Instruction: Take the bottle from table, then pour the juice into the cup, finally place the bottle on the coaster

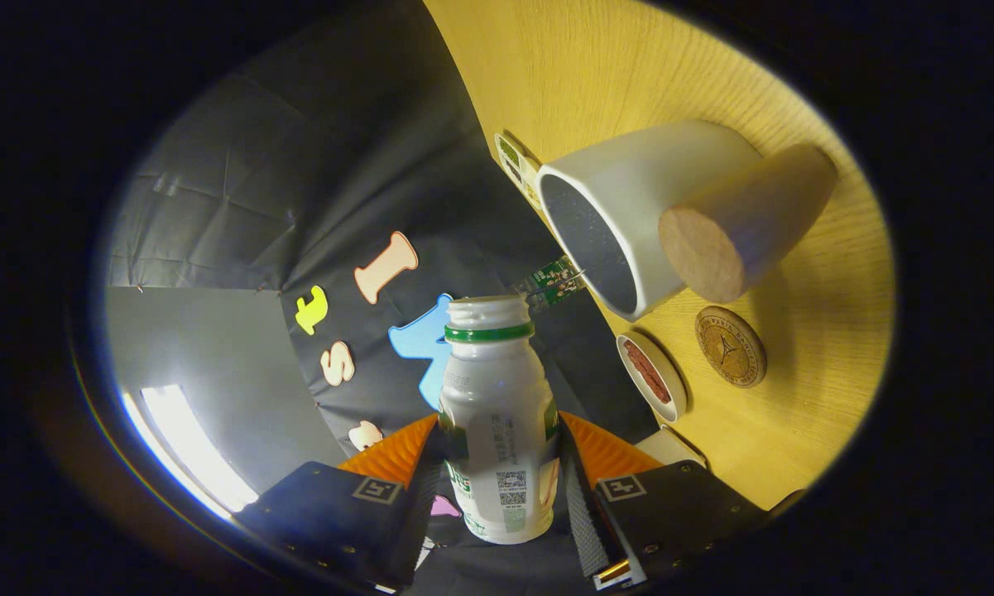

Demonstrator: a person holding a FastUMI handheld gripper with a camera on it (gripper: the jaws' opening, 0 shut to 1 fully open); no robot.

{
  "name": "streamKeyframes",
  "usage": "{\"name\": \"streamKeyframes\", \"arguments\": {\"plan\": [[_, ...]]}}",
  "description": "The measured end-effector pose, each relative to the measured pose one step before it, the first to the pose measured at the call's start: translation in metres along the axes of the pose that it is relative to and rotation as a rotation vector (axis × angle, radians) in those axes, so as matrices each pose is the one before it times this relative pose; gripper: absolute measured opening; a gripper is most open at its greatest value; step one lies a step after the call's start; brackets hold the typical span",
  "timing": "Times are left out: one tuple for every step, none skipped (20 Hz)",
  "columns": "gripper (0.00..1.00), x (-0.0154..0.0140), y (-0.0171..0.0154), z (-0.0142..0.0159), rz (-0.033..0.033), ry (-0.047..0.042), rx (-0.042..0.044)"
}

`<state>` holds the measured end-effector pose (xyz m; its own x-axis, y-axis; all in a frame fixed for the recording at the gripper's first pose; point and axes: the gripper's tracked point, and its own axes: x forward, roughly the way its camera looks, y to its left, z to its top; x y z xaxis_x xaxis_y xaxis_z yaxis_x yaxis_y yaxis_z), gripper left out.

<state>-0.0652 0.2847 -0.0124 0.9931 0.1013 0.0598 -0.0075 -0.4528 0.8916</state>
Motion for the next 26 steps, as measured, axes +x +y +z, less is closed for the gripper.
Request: {"name": "streamKeyframes", "arguments": {"plan": [[0.71,0.00019,-0.00022,0.00122,-0.00121,-0.00502,0.00482],[0.71,-0.00015,-0.00052,0.00157,-0.00086,-0.00369,0.00542],[0.71,0.00032,0.00033,0.00071,-0.00002,-0.00349,0.00546],[0.71,0.00075,-0.00039,-0.00002,0.0006,-0.0027,0.00457],[0.71,0.00069,0.00005,-0.00028,0.00034,-0.00242,0.00538],[0.71,-0.00001,-0.00031,0.00024,-0.00089,-0.00197,0.00731],[0.71,0.00046,0.00064,0.00029,0.00082,-0.00272,0.00787],[0.71,0.00048,0.00036,0.00029,0.00386,-0.00131,0.00882],[0.71,-0.00039,0.00043,-0.00024,0.00072,-0.00131,0.00822],[0.71,0.00047,-0.00049,0.0001,-0.00031,-0.00174,0.0062],[0.71,0.00007,0.00076,0.00065,0.00138,-0.00158,0.00635],[0.71,-0.0008,0.00044,0.00075,0.00192,-0.00221,0.00653],[0.71,0.00022,0.00069,-0.00078,0.00035,-0.00241,0.00551],[0.71,0.00016,-0.00025,-0.00093,-0.00263,0.00062,0.00649],[0.71,0.00065,0.00115,-0.00041,-0.00243,-0.00071,0.00638],[0.71,0.0002,0.00038,-0.00019,-0.0012,-0.0025,0.0054],[0.71,-0.00107,0.00054,-0.00008,-0.00021,-0.00017,0.00404],[0.71,0.00047,-0.00001,-0.00069,0.0,0.0008,0.00392],[0.71,-0.00093,0.00064,-0.00009,0.00096,0.00024,0.00517],[0.71,0.00057,-0.00119,0.00064,0.00301,-0.00096,0.00635],[0.71,-0.00188,0.00103,0.00057,0.00325,0.00048,0.00914],[0.71,-0.00012,0.00063,-0.00047,0.00455,-0.00044,0.01134],[0.71,0.00108,0.00149,-0.00103,0.00537,-0.0007,0.00801],[0.71,0.00026,-0.00035,0.00005,0.00411,0.00043,0.00655],[0.71,0.00045,0.00167,-0.00001,0.00376,-0.00147,0.00116],[0.71,-0.00034,-0.00094,-0.00002,-0.00127,-0.00223,-0.01383]]}}
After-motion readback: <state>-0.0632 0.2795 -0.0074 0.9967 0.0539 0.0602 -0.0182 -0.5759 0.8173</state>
